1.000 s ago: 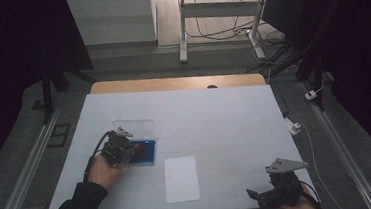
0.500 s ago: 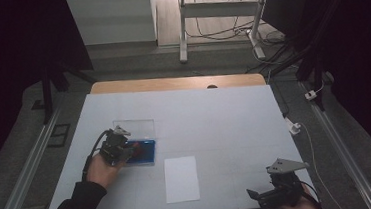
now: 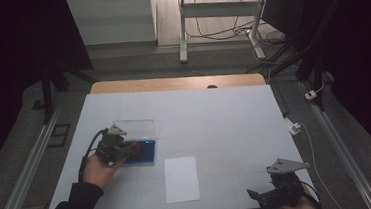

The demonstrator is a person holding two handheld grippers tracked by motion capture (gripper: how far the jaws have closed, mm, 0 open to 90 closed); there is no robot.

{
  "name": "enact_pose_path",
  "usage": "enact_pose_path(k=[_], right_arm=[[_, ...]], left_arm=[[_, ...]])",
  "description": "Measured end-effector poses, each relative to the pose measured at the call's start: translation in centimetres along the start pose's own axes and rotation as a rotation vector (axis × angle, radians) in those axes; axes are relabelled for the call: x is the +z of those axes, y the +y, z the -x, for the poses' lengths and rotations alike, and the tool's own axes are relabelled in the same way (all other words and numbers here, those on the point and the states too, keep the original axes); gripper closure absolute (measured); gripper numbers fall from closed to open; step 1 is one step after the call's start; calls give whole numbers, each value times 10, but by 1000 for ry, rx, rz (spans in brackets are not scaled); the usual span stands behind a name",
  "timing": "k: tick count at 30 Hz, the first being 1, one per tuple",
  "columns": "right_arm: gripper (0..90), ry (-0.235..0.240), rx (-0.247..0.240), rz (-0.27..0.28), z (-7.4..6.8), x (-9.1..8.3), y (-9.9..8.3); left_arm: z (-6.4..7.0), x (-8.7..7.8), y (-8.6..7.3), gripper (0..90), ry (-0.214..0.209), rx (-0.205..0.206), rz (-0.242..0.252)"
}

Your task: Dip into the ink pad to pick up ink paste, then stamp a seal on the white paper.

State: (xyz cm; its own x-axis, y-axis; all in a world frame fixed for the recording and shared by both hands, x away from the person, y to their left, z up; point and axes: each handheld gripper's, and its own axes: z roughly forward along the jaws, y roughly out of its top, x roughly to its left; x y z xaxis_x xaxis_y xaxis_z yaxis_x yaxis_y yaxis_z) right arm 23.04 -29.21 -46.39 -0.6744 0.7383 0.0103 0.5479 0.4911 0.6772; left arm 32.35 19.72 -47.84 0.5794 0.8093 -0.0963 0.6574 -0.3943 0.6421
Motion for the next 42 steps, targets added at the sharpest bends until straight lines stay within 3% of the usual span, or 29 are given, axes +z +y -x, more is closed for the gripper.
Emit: enact_pose_path(k=[20,42], right_arm=[[0,2,0,2,0,0,0],[0,2,0,1,0,0,0]], left_arm=[[11,-28,-3,795,-53,19,76],[37,-29,7,795,-114,82,90]])
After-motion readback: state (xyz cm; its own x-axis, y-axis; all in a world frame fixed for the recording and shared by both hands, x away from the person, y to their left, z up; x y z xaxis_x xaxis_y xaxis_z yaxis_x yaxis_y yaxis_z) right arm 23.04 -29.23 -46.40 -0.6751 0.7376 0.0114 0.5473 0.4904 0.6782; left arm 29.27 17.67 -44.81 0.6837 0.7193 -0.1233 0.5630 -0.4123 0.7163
